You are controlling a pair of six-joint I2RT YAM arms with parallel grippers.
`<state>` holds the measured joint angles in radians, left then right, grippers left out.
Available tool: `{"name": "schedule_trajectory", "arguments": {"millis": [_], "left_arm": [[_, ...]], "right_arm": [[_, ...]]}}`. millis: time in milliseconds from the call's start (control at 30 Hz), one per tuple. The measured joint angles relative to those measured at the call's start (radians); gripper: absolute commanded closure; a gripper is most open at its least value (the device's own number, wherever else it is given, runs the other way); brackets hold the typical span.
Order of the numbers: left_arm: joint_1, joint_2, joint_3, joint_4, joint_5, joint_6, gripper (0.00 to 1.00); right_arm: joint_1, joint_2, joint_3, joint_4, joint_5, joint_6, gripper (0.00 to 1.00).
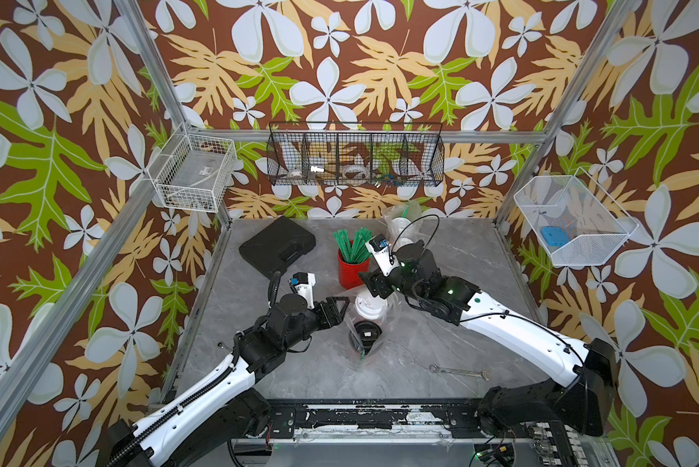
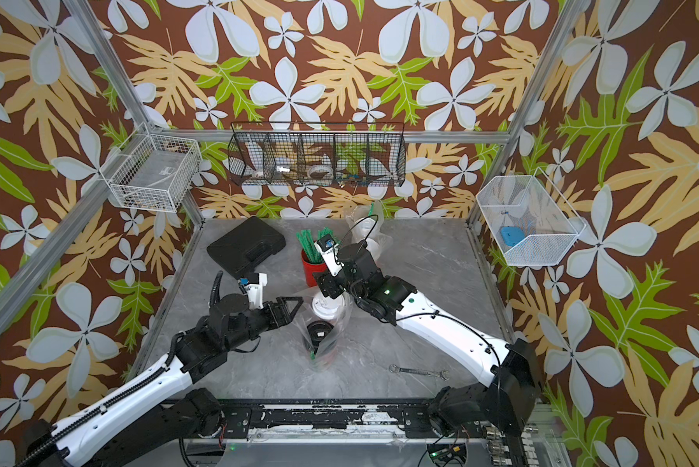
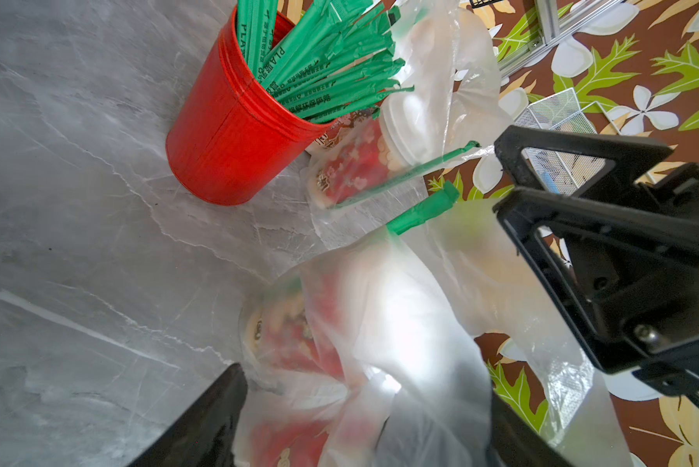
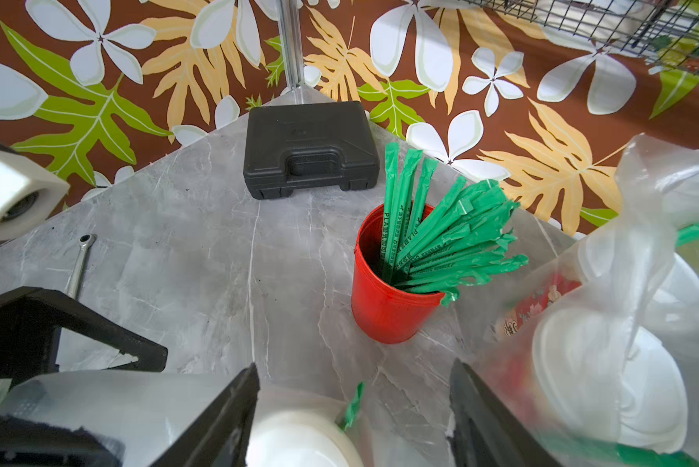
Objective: Pack milk tea into plastic carrier bags
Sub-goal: Reset both arms
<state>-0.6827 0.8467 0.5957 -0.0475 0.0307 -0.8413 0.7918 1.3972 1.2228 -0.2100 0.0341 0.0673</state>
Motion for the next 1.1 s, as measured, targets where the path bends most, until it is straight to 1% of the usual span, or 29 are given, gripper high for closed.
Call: {"name": "schedule_trajectory", "arguments": {"millis": [333,567,667,733,767,967,1100], "left_arm": [[0.000,-0.029,0.013,-0.001,0.024,0.023,0.05],[0.000,-0.072,0.026,-0.003,0.035,0.042,0.00],[0.000,-0.091,0.051,-0.026,0.032,0.059,0.00],[0.000,-0.106,0.078,-0.060,0.017,0.076,0.00],[0.000,-0.114,0.090,-0.072,0.006,0.085,0.00],[0.000,-0.176,0.164,-0.190,-0.097,0.138,0.00],[0.000,-0.209,0.230,-0.258,-0.197,0.170,0.00]], "right_arm": [[-0.005,-0.013,0.000,0.000,0.018,0.000,0.24],[-0.021,-0.031,0.003,0.000,0.015,0.006,0.14],[-0.027,-0.036,0.006,0.000,0.010,0.008,0.07],[-0.033,-0.042,0.008,0.000,0.001,0.008,0.01],[-0.035,-0.045,0.008,0.000,-0.003,0.008,0.00],[-0.058,-0.046,0.054,-0.017,-0.004,0.011,0.00],[-0.078,-0.062,0.082,-0.034,-0.010,0.012,0.00]]}}
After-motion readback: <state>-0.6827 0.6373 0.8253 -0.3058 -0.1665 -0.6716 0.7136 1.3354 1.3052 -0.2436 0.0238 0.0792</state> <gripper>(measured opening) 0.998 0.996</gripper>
